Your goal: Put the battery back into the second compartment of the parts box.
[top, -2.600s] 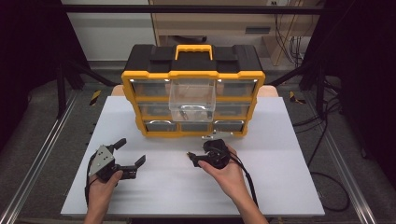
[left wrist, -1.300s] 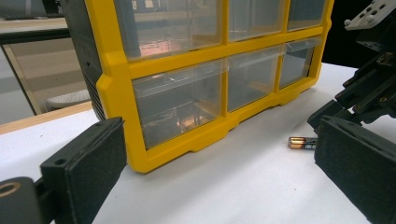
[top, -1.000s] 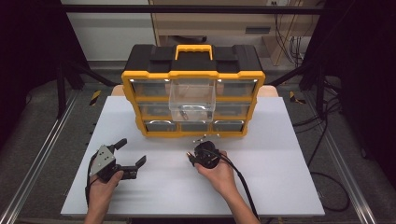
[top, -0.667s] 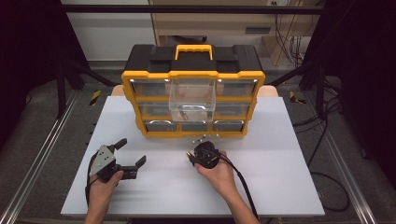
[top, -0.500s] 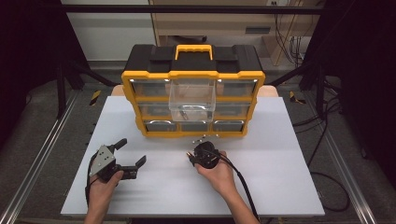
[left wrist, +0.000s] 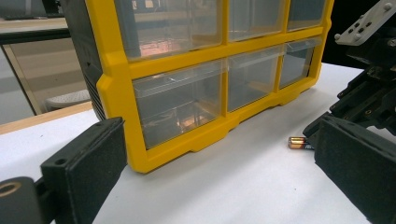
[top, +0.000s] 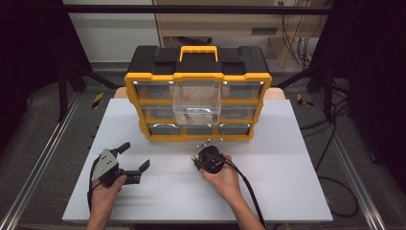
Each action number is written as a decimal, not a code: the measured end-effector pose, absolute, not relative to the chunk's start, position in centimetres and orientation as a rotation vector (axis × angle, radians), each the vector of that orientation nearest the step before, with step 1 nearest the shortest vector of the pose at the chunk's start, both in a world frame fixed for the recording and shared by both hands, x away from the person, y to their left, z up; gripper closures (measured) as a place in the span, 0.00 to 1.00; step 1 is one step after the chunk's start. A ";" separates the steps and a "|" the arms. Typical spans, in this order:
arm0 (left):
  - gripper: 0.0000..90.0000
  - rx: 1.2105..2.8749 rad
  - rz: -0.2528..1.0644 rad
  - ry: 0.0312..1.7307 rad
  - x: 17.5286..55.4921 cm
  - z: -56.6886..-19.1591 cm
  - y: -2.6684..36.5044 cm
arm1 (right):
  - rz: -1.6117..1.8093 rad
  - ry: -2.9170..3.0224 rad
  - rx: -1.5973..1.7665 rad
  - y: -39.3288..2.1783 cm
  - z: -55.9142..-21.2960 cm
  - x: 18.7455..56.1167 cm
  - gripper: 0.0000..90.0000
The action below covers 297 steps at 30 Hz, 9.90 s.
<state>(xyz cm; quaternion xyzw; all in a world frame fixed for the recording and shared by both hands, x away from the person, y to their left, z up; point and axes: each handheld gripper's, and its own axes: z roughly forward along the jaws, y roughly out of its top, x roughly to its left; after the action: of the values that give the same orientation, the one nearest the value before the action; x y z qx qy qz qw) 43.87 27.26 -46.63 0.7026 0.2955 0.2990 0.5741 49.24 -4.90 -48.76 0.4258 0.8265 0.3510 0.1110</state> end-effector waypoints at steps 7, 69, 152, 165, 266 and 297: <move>0.02 1.645 0.703 0.693 43.9 -46.6 27.3 | 1.019 2.418 1.254 -4.8 -48.7 49.2 0.85; 0.02 1.653 0.703 0.692 43.9 -46.7 27.2 | 1.289 2.087 1.257 -15.1 -39.9 46.4 0.85; 0.02 1.650 0.703 0.693 43.9 -46.6 27.2 | 1.474 1.863 1.045 -16.0 -25.9 44.9 0.85; 0.02 1.647 0.703 0.694 43.9 -46.6 27.3 | 1.476 1.883 0.982 -14.0 -23.8 45.4 0.85; 0.02 1.666 0.687 0.668 44.0 -46.8 26.7 | 1.459 1.932 1.030 -9.6 -32.0 43.5 1.00; 0.02 1.662 0.694 0.676 44.2 -46.7 26.9 | 1.424 1.926 0.983 -8.2 -31.6 44.1 1.00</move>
<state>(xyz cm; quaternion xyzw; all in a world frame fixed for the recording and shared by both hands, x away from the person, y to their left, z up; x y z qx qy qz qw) 44.20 26.87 -46.70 0.7087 0.2881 0.2961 0.5719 44.13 -8.20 -31.58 0.3651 0.7157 0.5291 0.2729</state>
